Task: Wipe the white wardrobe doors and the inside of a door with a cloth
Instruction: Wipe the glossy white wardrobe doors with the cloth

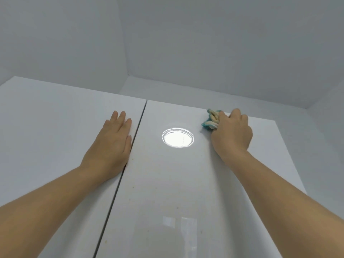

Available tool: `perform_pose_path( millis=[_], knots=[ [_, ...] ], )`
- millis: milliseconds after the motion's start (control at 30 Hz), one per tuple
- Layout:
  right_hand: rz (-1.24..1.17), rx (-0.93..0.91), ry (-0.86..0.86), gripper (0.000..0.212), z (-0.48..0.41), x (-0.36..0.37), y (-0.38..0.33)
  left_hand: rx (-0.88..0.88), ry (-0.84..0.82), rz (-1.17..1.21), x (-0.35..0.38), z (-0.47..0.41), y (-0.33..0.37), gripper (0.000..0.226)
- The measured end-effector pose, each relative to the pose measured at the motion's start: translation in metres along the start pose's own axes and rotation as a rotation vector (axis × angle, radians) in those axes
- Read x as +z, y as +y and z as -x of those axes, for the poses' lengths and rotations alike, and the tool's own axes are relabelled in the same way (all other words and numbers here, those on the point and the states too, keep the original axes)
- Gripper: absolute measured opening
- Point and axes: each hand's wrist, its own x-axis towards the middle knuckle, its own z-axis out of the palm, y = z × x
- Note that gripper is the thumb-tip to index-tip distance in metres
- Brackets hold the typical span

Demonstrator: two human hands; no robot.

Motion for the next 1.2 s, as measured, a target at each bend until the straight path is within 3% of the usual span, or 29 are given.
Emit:
perform_pose_path(
  millis=[300,433,700,933,1033,1200],
  knots=[
    [-0.084,-0.222,0.050,0.032,0.014,0.010,-0.103,0.019,0.037,0.021,-0.003,0.000,-0.011,0.050],
    [-0.133,-0.432,0.090,0.029,0.021,0.016,-0.133,0.072,-0.025,-0.003,-0.006,0.002,-0.017,0.066],
    [-0.323,-0.807,0.000,0.028,0.044,0.001,-0.103,0.035,-0.001,0.036,-0.007,0.004,-0.017,0.053],
    [-0.411,-1.079,-0.003,0.042,0.078,0.003,-0.071,0.052,-0.016,-0.021,-0.008,0.008,-0.014,0.066],
    [-0.389,-1.018,0.012,0.032,0.064,0.005,-0.072,0.056,-0.031,-0.043,-0.008,0.006,-0.012,0.066],
    [-0.340,-0.622,0.005,0.039,0.023,0.010,-0.075,0.104,-0.076,-0.069,-0.009,0.007,-0.013,0.075]
  ],
)
